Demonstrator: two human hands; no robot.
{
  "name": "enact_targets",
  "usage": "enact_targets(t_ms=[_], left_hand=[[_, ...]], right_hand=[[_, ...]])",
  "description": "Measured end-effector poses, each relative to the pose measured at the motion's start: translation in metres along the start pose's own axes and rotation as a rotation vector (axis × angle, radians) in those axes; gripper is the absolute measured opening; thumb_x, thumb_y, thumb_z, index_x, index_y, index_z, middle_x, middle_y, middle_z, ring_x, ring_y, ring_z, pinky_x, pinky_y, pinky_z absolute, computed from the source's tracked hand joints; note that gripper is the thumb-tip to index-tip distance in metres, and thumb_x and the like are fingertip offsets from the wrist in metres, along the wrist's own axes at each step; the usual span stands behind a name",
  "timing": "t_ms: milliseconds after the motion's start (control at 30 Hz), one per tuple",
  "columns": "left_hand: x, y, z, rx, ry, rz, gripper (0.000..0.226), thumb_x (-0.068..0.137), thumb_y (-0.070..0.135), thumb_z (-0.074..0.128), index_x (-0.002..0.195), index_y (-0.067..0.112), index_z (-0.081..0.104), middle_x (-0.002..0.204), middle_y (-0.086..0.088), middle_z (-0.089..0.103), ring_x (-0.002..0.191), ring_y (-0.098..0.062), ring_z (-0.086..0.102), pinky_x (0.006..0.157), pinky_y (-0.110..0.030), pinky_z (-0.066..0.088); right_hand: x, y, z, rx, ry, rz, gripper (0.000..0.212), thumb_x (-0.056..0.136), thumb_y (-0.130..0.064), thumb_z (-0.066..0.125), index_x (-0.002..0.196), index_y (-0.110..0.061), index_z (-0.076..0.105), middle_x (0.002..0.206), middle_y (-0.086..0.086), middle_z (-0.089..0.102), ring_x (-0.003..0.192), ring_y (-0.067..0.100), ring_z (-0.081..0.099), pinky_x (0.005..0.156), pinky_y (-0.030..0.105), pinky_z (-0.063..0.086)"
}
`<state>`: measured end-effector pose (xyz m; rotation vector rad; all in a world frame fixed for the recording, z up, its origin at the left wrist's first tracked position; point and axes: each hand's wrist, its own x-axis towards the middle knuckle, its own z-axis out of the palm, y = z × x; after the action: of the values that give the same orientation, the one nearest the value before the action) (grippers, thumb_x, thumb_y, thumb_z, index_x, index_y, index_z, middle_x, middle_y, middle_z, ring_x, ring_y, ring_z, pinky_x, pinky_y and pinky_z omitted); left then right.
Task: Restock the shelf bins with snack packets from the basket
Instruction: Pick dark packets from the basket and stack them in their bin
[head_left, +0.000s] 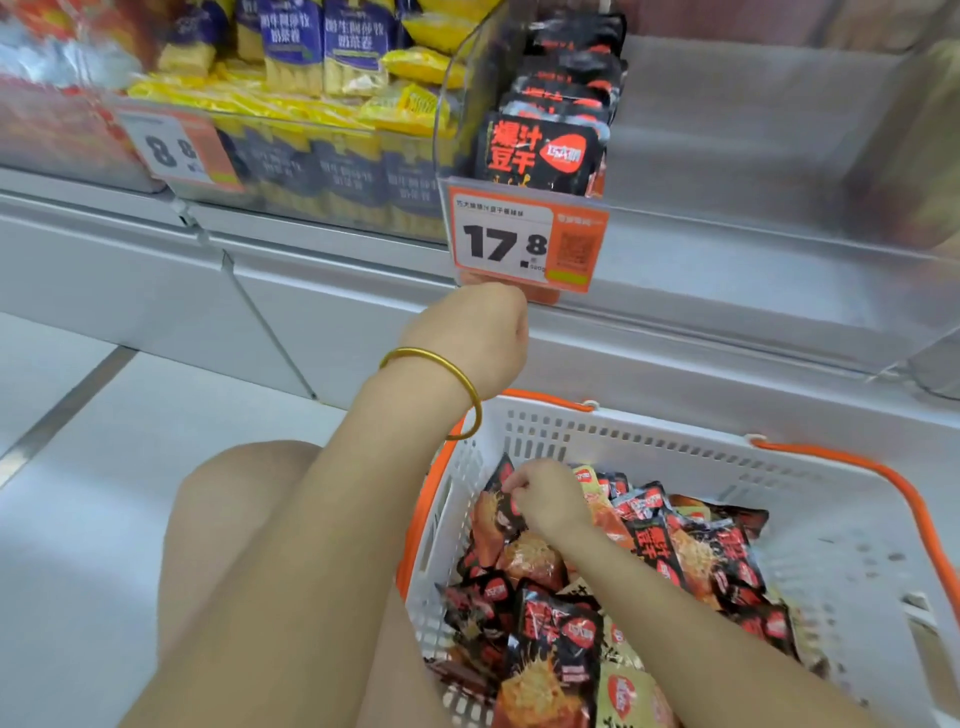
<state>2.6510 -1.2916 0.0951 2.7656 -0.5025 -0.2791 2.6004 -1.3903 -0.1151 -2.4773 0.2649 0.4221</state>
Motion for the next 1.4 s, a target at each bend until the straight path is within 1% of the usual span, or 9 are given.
enact_targets(t_ms=[67,200,300,401,634,801,1001,1168,1402], left_hand=[[0.000,-0.001,0.003,0.015,-0.036,0.015,0.026,0.090,0.006,0.045,0.105,0.012,0.064,0.107,-0.010,0.063,0.100,-0.031,0.057,0.090,-0.042,0.048],[0.000,0.004,0.007,0.056,-0.153,0.049,0.032,0.092,0.009,0.047,0.122,0.015,0.057,0.124,-0.008,0.058,0.113,-0.026,0.054,0.097,-0.033,0.044],[-0.002,0.009,0.007,-0.007,-0.274,0.058,0.049,0.091,0.021,0.059,0.138,0.019,0.041,0.137,-0.003,0.047,0.120,-0.021,0.050,0.095,-0.028,0.039],[-0.004,0.013,0.000,-0.097,-0.273,0.097,0.025,0.091,0.017,0.060,0.114,0.008,0.057,0.108,-0.009,0.060,0.094,-0.027,0.063,0.080,-0.036,0.054],[-0.010,0.025,-0.035,-0.591,0.036,0.189,0.008,0.089,0.002,0.058,0.084,0.008,0.056,0.084,-0.026,0.064,0.057,-0.017,0.056,0.046,-0.018,0.050],[0.009,0.029,-0.074,-0.793,0.668,0.271,0.016,0.088,0.006,0.057,0.093,0.021,0.053,0.086,0.004,0.060,0.074,-0.004,0.058,0.069,-0.020,0.051],[0.025,0.012,-0.064,-0.537,1.015,0.248,0.026,0.083,0.003,0.049,0.106,0.011,0.057,0.101,0.004,0.053,0.086,-0.014,0.055,0.081,-0.024,0.044],[0.033,-0.003,-0.048,-0.257,0.897,0.259,0.042,0.081,-0.003,0.049,0.119,0.010,0.057,0.112,-0.010,0.054,0.100,-0.030,0.053,0.093,-0.032,0.040],[0.030,-0.013,-0.041,-0.036,0.830,0.262,0.053,0.079,0.008,0.029,0.118,0.009,0.064,0.107,-0.017,0.057,0.099,-0.038,0.050,0.079,-0.046,0.045]], right_hand=[[-0.009,0.004,-0.032,0.076,-0.005,-0.042,0.025,0.090,0.000,0.052,0.092,-0.011,0.074,0.102,0.000,0.070,0.101,0.015,0.061,0.093,0.027,0.046],[-0.036,-0.003,-0.107,0.171,-0.091,-0.230,0.025,0.091,0.000,0.053,0.081,-0.019,0.066,0.074,-0.011,0.060,0.067,0.000,0.054,0.063,0.016,0.042],[-0.058,-0.012,-0.149,0.255,-0.073,-0.311,0.029,0.092,0.000,0.053,0.078,-0.024,0.063,0.079,0.004,0.064,0.067,0.017,0.054,0.063,0.025,0.044],[-0.072,-0.022,-0.175,0.440,-0.005,-0.345,0.024,0.091,0.000,0.055,0.081,-0.021,0.058,0.067,-0.004,0.059,0.063,0.012,0.049,0.062,0.026,0.042],[-0.095,-0.049,-0.220,0.676,0.127,-0.362,0.021,0.082,0.003,0.065,0.090,-0.014,0.056,0.066,-0.001,0.067,0.061,0.010,0.066,0.054,0.030,0.057],[-0.084,-0.094,-0.282,0.817,0.512,-0.554,0.024,0.080,0.003,0.066,0.083,-0.018,0.055,0.075,0.003,0.062,0.065,0.013,0.062,0.061,0.039,0.057],[-0.038,-0.132,-0.292,0.580,0.713,-0.586,0.022,0.079,-0.001,0.068,0.084,-0.018,0.055,0.072,-0.003,0.055,0.056,0.000,0.058,0.053,0.023,0.052],[-0.014,-0.134,-0.253,-0.079,0.583,-0.438,0.025,0.088,-0.029,0.061,0.069,-0.019,0.050,0.069,-0.007,0.047,0.069,0.015,0.049,0.057,0.031,0.035],[-0.015,-0.134,-0.252,-0.042,0.541,-0.400,0.024,0.088,-0.028,0.065,0.076,-0.013,0.050,0.068,-0.004,0.049,0.075,0.022,0.055,0.064,0.034,0.043]])
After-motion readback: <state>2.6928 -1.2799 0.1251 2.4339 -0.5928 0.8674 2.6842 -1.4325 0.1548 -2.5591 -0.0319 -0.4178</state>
